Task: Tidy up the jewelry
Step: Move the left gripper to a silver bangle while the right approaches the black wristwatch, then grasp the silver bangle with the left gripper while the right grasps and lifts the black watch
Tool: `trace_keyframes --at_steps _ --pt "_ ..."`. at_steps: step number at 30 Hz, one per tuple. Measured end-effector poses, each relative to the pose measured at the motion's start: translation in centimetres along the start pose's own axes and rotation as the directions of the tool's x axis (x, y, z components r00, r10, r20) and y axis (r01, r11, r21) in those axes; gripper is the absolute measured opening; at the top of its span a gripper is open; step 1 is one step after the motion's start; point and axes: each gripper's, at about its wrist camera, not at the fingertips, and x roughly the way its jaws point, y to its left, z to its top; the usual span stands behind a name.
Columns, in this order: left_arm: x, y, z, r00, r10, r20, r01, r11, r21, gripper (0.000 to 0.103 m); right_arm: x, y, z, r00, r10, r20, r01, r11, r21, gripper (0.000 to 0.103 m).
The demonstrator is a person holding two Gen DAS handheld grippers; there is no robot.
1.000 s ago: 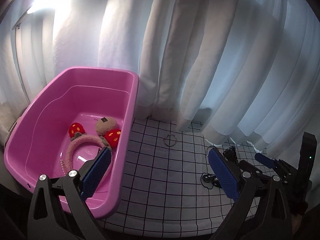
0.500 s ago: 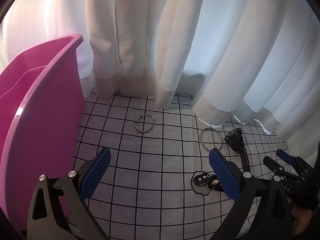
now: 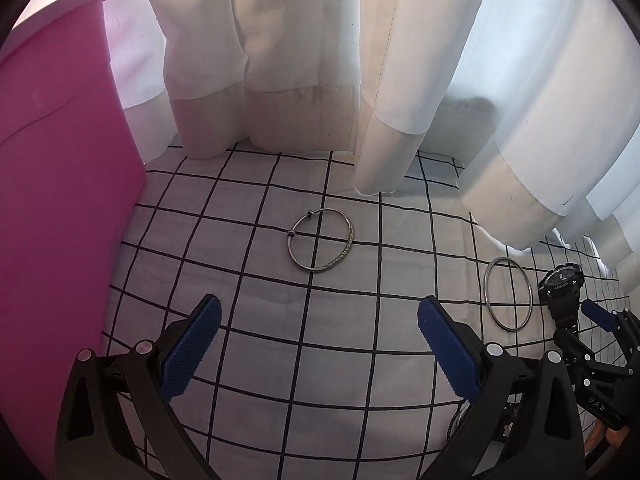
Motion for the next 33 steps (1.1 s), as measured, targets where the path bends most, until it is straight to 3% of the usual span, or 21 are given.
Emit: trace_keyframes --at_steps 14,21,27,33 --pt "4.7 0.1 1.5 0.999 0.003 -0.050 -0.003 1.000 0.002 0.097 2.7 -0.9 1.0 0.998 0.065 -0.005 -0.065 0.997 0.041 0.068" --pt "6.5 -0.4 3.1 0.998 0.067 -0.010 -0.067 0.996 0.052 0.098 3.3 -1.0 1.7 0.998 0.060 0.014 -0.061 0.996 0.061 0.072" --pt "7.8 0.6 4.7 0.997 0.064 0.032 -0.066 0.996 0.064 0.098 3.9 -1.1 2.3 0.998 0.055 0.028 -0.057 0.996 0.072 0.075" --pt "7.2 1.1 3.5 0.997 0.050 0.064 -0.056 0.994 0.089 0.094 3.9 -1.2 2.1 0.997 0.052 0.054 -0.056 0.995 0.081 0.075"
